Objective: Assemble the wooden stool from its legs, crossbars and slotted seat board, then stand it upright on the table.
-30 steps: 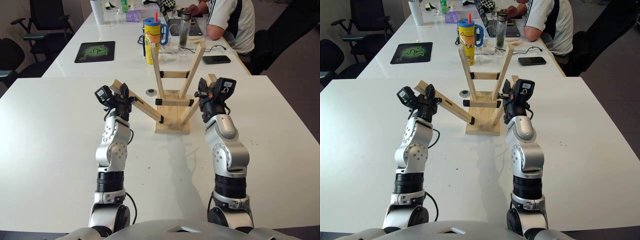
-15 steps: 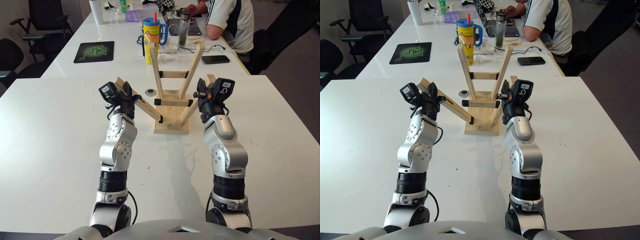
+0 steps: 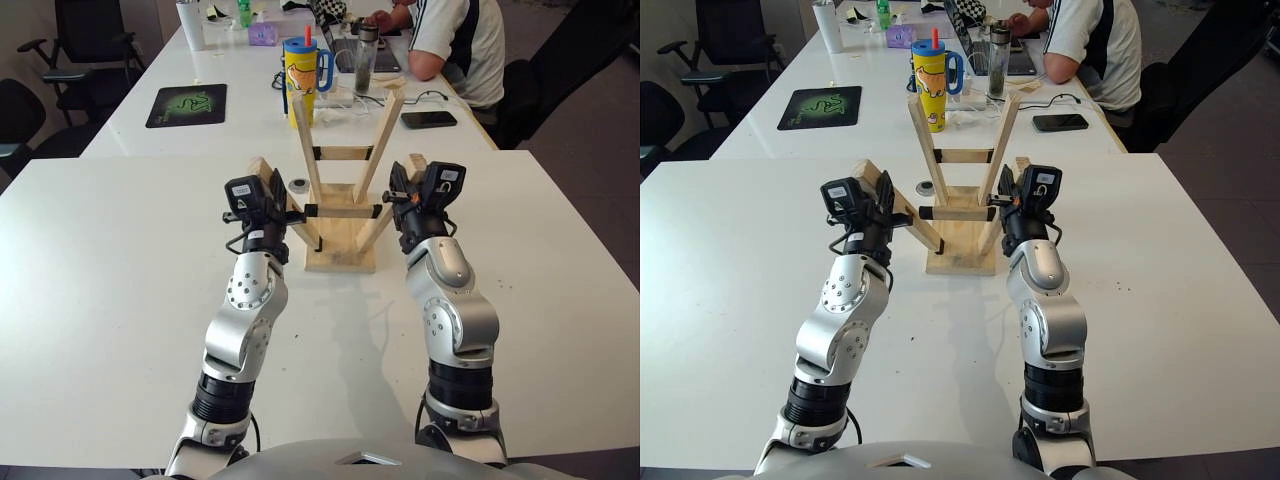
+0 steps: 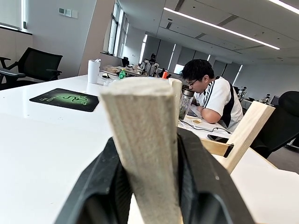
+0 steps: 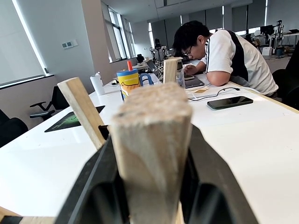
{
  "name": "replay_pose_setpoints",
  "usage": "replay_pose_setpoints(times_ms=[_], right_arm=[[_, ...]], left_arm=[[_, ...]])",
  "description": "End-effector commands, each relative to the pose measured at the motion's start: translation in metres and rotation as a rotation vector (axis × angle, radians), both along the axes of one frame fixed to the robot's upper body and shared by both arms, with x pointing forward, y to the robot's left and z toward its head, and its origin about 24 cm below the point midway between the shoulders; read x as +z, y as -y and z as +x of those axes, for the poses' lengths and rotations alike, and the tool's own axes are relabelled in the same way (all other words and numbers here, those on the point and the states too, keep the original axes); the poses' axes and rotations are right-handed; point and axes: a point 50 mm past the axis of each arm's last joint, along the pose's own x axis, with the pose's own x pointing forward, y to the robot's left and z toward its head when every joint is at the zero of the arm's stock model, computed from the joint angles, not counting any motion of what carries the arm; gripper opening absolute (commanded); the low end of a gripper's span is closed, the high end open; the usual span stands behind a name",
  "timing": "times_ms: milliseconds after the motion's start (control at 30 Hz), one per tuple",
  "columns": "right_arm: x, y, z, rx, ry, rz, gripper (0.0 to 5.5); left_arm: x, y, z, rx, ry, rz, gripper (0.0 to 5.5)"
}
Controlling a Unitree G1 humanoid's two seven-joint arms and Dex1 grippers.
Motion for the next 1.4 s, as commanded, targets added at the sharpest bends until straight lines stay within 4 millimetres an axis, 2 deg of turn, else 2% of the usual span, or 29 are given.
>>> replay_pose_setpoints(times_ms=[33,200,433,567,667,800,1000,1200,1400], right_arm=[[0.0,-0.009,-0.007,0.069,0.007,0.02,1.02],[0.002,-0.014,-0.01,0.089,0.041,0.022,1.02],[0.004,-0.015,-0.016,0.112,0.112,0.069,1.02],[0.004,-0.021,-0.016,0.124,0.102,-0.002,1.02],[0.003,-0.025,-0.013,0.108,0.051,0.021,1.02],[0.006,-0.024,-0.01,0.093,0.034,0.045,1.03],[0.011,-0.036,-0.016,0.179,0.093,-0.099,1.03],[0.006,-0.044,-0.018,0.233,0.059,-0.184,1.04],[0.0,-0.043,-0.018,0.246,-0.008,-0.161,1.05]], left_arm=[[-0.045,-0.01,-0.005,0.07,-0.262,0.182,1.05],[-0.05,-0.008,-0.002,0.064,-0.346,0.226,1.05],[-0.057,-0.015,-0.003,0.033,-0.442,0.262,1.05],[-0.054,-0.009,-0.007,-0.06,-0.413,0.402,1.05],[-0.052,-0.005,-0.012,-0.131,-0.387,0.487,1.06],[-0.053,-0.007,-0.015,-0.148,-0.382,0.521,1.09],[-0.049,-0.006,-0.014,-0.18,-0.364,0.584,1.17],[-0.065,-0.018,-0.026,-0.254,-0.434,0.702,1.24],[-0.081,-0.024,-0.032,-0.312,-0.5,0.731,1.37]])
